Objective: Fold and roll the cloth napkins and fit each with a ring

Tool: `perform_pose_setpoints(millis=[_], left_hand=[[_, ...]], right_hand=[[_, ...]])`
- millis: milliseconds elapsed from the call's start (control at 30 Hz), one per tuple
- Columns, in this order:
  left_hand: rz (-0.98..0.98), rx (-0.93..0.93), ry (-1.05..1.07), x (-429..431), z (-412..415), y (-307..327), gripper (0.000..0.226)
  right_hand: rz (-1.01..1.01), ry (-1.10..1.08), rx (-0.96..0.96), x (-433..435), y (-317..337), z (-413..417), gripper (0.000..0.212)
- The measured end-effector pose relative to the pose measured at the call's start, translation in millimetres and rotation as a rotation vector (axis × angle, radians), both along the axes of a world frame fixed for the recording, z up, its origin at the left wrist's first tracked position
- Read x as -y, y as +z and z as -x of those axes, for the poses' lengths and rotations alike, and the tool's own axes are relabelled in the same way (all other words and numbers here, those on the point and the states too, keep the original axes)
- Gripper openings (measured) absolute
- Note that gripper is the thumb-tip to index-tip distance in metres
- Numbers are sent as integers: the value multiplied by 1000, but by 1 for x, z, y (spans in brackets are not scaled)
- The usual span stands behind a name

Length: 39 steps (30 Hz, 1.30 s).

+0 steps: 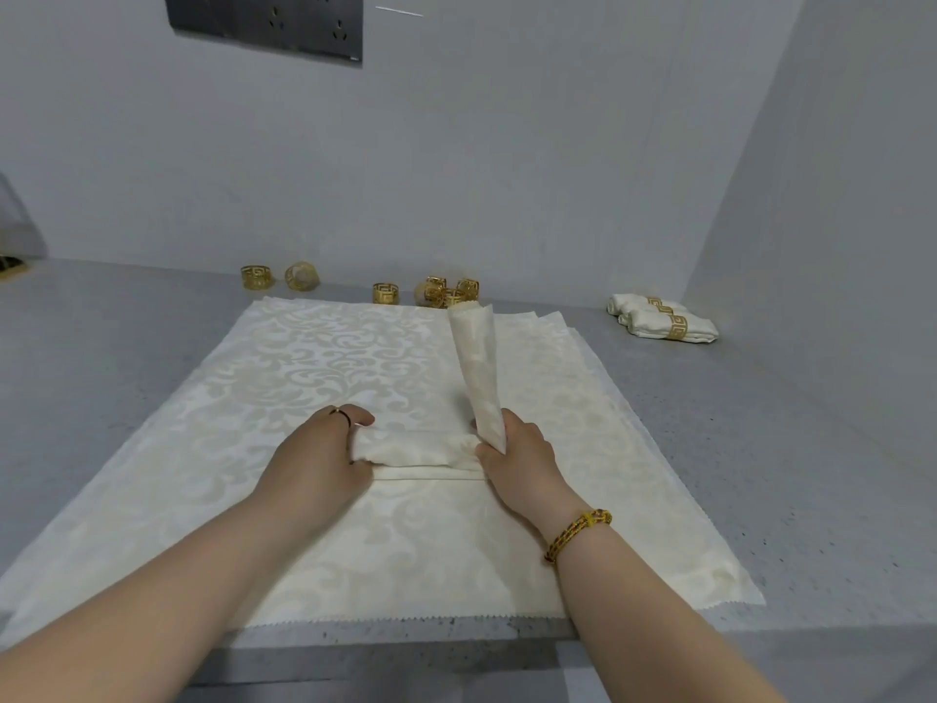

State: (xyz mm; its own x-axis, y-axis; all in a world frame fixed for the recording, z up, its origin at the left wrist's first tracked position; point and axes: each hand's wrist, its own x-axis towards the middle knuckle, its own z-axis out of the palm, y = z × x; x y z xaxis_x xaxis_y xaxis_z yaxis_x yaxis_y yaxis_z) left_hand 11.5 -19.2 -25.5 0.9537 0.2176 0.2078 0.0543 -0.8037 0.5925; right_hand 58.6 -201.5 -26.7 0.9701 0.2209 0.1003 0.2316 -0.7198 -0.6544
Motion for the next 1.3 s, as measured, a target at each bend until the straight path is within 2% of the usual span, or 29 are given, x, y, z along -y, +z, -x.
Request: perform_pose_setpoints(millis=[100, 167, 267, 400, 467, 567, 600, 633, 667, 733, 800, 867, 967, 1067, 1167, 1233, 1300], left_hand=[[-172, 74, -73, 3, 2, -1, 49], [-364, 246, -177, -1, -1, -7, 55], [-464, 411, -308, -8, -4, -15, 52], [-348, 303, -360, -11, -1, -15, 48], [-433, 299, -449, -12, -3, -15, 48], [-535, 298, -443, -18, -7, -22, 48], [-467, 243, -471, -16, -6, -20, 51], [-302, 223, -478, -14, -3, -15, 56], [-158, 234, -396, -14, -3, -15, 56], [175, 113, -304, -16, -1, -14, 44], [334, 168, -202, -24, 1, -12, 36], [196, 280, -186, -26, 9, -3, 34], [-302, 457, -304, -19, 7, 11, 48], [-655, 448, -413, 0, -5, 7, 47], [-716, 325, -425, 13, -11, 0, 46], [-672, 314, -428, 12, -13, -10, 45], [-563, 296, -433, 11, -11, -16, 41]], right_hand=[[-25, -23, -1, 2, -1, -3, 27], [-58, -21, -16, 3, -2, -5, 30], [-9, -29, 36, 7, 1, -6, 37], [330, 19, 260, 13, 3, -2, 61], [466, 86, 330, 10, 6, 1, 70], [596, 169, 402, 7, 8, -3, 72], [644, 202, 421, 5, 9, -3, 72], [687, 233, 434, 4, 10, -2, 71], [738, 264, 430, 3, 10, -2, 70], [798, 299, 412, 0, 12, -3, 68], [844, 326, 512, 0, 10, -5, 66], [818, 277, 639, 0, 6, -6, 67], [816, 291, 696, -3, -5, -10, 69], [819, 261, 700, -2, -1, -6, 69], [801, 298, 601, -1, 7, -1, 65], [657, 298, 350, 7, 9, -2, 63], [395, 265, 131, 18, 10, -3, 59]])
